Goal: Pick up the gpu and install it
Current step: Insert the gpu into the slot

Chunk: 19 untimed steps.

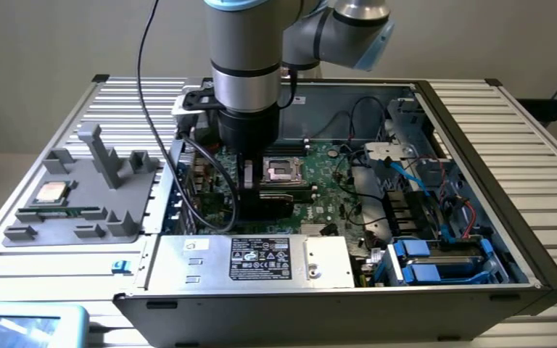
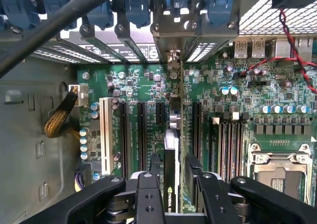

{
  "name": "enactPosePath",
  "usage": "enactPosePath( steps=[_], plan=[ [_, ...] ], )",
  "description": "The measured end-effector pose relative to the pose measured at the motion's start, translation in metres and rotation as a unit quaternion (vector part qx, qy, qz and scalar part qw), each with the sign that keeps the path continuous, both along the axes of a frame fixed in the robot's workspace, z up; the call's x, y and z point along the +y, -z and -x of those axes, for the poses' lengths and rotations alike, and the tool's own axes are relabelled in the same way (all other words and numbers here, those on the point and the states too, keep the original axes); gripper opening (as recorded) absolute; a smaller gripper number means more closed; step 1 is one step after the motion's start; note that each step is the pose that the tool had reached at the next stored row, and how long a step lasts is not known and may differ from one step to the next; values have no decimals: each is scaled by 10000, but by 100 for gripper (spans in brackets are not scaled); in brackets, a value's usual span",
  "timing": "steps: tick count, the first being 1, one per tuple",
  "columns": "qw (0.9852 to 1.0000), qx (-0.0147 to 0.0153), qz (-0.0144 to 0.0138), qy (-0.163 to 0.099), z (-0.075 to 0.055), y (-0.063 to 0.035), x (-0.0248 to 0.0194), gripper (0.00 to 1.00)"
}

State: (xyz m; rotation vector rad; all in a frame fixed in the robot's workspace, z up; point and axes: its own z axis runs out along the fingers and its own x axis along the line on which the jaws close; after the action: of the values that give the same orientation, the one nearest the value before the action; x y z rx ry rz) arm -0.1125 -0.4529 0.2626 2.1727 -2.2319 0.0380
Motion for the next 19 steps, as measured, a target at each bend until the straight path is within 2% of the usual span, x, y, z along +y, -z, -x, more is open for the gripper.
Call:
enactPosePath(
  steps=[6, 19],
  plan=[
    [10000, 0, 0, 0, 0, -91, 0, 33],
    [10000, 0, 0, 0, 0, -219, 0, 33]
  ],
)
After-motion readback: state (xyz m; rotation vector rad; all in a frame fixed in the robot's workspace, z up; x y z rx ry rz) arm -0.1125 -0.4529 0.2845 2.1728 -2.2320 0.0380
